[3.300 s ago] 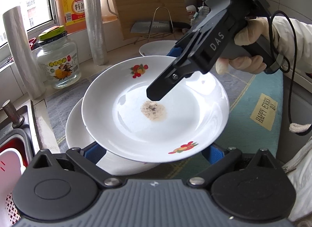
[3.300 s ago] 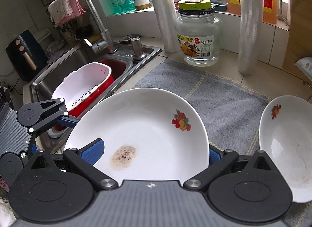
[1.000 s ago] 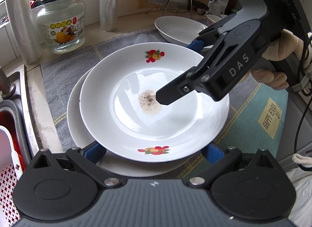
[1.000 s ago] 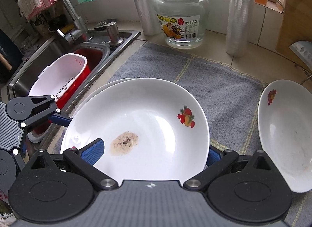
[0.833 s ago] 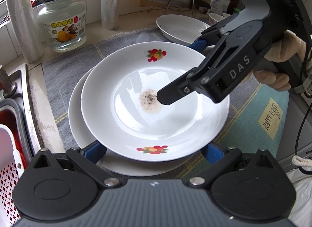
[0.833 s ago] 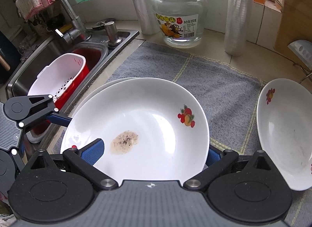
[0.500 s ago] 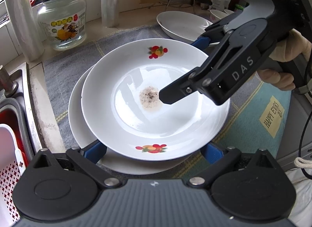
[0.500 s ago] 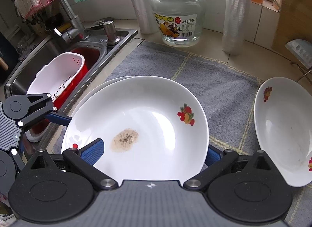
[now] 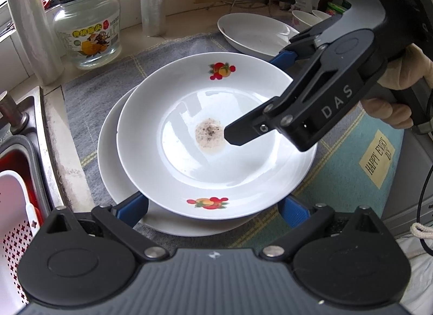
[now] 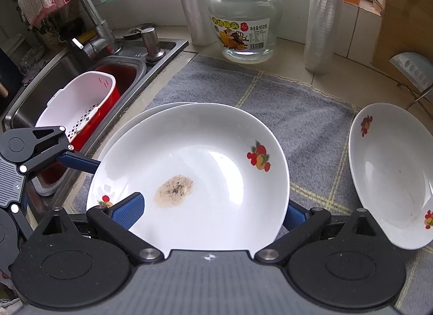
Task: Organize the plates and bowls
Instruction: 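Set the stained plate onto the fruit-decal plate and open the right tool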
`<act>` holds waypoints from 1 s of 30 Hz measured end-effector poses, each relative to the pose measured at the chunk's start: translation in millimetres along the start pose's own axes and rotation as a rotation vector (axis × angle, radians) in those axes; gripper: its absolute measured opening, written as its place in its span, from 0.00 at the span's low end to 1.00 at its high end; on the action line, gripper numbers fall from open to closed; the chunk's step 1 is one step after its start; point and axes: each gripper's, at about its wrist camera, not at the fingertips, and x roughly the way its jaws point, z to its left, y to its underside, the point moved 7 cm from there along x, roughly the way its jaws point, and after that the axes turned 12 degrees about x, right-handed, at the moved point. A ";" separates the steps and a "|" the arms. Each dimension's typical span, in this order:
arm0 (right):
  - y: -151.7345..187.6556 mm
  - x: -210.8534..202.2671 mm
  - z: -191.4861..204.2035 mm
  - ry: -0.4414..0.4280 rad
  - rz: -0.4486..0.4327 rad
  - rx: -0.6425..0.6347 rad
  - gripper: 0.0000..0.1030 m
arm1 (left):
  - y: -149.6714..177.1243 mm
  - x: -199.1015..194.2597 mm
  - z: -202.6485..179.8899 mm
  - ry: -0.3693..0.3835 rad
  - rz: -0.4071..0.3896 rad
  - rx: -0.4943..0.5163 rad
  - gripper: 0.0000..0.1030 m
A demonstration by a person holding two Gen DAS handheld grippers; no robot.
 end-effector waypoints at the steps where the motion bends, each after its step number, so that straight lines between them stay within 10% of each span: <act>1: 0.2 -0.2 0.0 0.001 0.000 0.002 1.00 | 0.0 -0.2 -0.1 -0.002 0.002 0.001 0.98; 30: 2.6 -6.5 11.4 0.043 -0.036 -0.010 1.00 | -0.3 -18.9 -5.2 -0.109 -0.030 0.038 0.99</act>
